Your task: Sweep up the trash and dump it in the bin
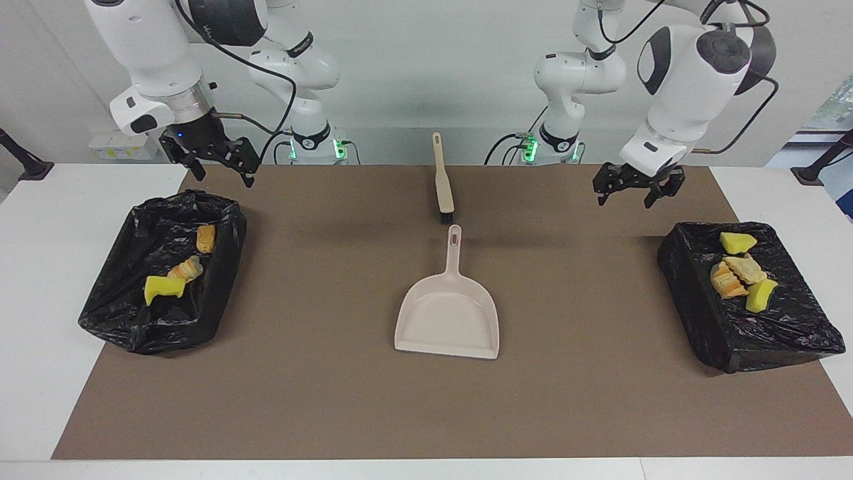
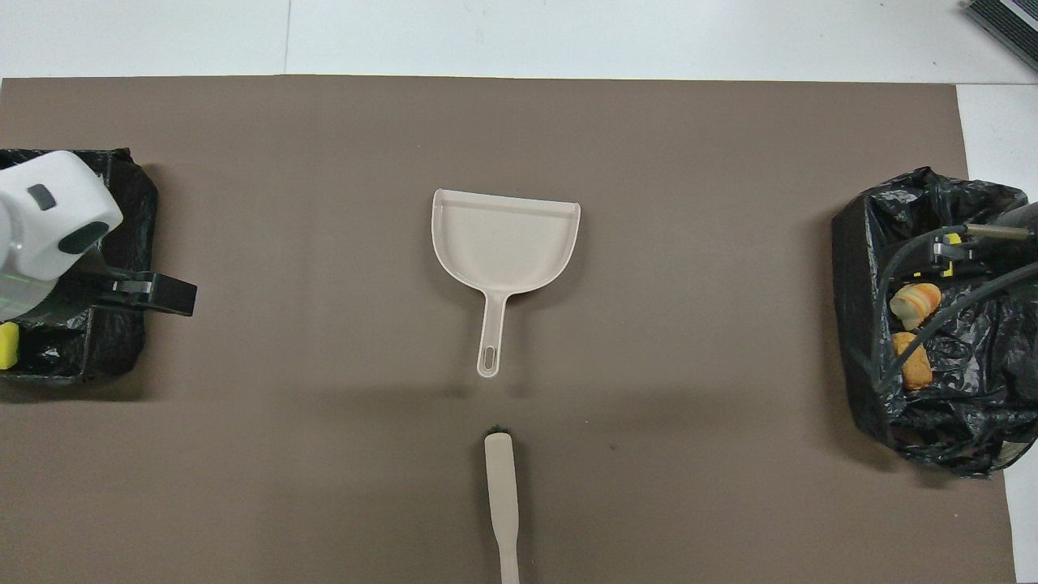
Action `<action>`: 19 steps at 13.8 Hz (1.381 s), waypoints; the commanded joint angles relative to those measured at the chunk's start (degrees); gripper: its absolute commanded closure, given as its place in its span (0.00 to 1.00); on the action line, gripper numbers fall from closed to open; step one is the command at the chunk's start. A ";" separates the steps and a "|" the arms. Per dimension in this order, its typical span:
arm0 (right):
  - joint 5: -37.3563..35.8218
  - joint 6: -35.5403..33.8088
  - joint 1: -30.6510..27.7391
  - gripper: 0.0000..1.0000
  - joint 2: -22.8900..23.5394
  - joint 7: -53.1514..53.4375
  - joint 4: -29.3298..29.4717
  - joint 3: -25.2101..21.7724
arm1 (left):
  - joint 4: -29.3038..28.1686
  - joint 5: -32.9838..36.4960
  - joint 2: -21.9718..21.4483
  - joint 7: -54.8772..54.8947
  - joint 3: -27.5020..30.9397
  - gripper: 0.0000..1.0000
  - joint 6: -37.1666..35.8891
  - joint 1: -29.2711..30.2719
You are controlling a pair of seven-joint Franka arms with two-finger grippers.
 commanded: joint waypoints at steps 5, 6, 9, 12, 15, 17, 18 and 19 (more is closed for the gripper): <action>0.94 0.26 -0.50 0.00 -1.11 -1.46 -1.09 0.02 | 17.60 -1.24 5.53 1.66 -0.25 0.00 -13.90 2.25; 0.85 0.26 -0.50 0.00 -1.11 -1.46 -1.09 0.02 | 19.70 -1.50 6.59 1.75 -0.25 0.00 -15.03 2.86; 0.94 0.26 -0.50 0.00 -1.11 -1.46 -1.09 0.02 | 20.17 -2.21 6.87 3.14 -0.42 0.00 -14.96 4.10; 0.94 0.26 -0.50 0.00 -1.11 -1.46 -1.09 0.02 | 16.67 -1.68 3.89 4.74 -0.77 0.00 -14.61 4.10; 0.94 0.26 -0.50 0.00 -1.11 -1.46 -1.09 0.02 | 15.51 -1.68 3.09 4.56 -0.77 0.00 -14.43 3.66; 0.94 0.26 -0.50 0.00 -1.11 -1.46 -1.09 0.02 | 15.51 -1.68 3.09 4.47 -0.77 0.00 -14.26 3.66; 0.85 0.26 -0.50 0.00 -1.11 -1.46 -1.09 0.02 | 15.42 -1.68 3.09 4.39 -0.77 0.00 -14.26 3.74; 0.94 0.18 -0.50 0.00 -1.11 -1.46 -1.09 0.02 | 15.51 -1.68 3.09 4.30 -0.77 0.00 -14.26 3.66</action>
